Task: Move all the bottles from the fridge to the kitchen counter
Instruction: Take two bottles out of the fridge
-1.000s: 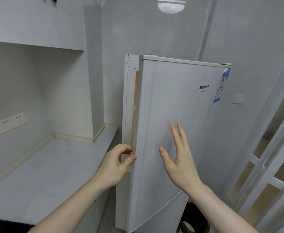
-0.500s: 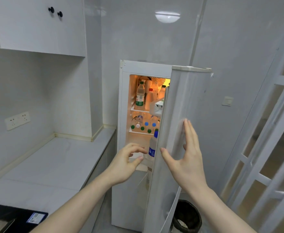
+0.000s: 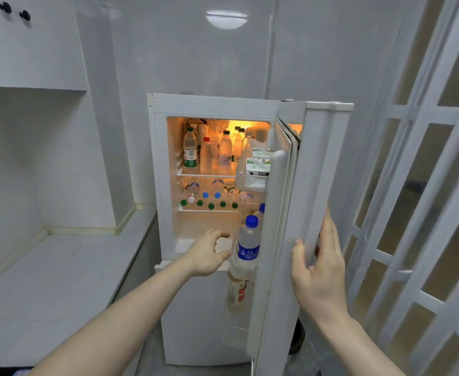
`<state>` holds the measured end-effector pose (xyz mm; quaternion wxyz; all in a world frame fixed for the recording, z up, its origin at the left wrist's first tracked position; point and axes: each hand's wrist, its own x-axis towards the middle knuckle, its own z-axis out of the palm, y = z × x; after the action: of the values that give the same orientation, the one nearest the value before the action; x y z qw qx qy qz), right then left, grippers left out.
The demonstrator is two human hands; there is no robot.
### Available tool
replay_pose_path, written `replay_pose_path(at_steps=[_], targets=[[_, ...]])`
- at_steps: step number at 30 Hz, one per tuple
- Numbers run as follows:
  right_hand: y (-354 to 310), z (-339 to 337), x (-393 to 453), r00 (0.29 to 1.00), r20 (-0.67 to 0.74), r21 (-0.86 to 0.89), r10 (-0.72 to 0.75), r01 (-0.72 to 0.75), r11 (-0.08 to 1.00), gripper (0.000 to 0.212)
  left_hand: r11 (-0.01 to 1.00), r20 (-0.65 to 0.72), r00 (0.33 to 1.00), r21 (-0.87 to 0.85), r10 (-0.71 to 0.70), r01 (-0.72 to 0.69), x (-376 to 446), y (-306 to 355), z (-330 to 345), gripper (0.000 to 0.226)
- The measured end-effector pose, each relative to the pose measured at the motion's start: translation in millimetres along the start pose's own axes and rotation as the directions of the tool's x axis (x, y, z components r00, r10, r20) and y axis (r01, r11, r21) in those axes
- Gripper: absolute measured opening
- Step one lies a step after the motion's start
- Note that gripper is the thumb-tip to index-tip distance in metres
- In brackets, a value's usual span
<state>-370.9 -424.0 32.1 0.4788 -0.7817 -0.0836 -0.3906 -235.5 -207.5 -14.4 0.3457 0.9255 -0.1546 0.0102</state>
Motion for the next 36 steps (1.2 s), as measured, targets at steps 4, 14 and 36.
replay_pose_path(at_steps=[4, 14, 36], targets=[[15.8, -23.2, -2.1, 0.997, -0.066, -0.01, 0.032, -0.033, 0.999, 0.067, 0.996, 0.082, 0.997, 0.087, -0.002, -0.005, 2.2, 0.8, 33.2, 0.053], [56.5, -63.6, 7.5, 0.923, -0.337, -0.053, 0.184, -0.214, 0.975, 0.06, 0.953, 0.23, 0.967, 0.251, 0.111, -0.169, 10.9, 16.3, 87.1, 0.048], [76.3, -84.5, 6.6, 0.901, -0.418, -0.363, -0.116, -0.048, 0.93, 0.077, 0.952, 0.222, 0.946, 0.144, 0.235, -0.271, 14.0, 51.6, 111.2, 0.067]])
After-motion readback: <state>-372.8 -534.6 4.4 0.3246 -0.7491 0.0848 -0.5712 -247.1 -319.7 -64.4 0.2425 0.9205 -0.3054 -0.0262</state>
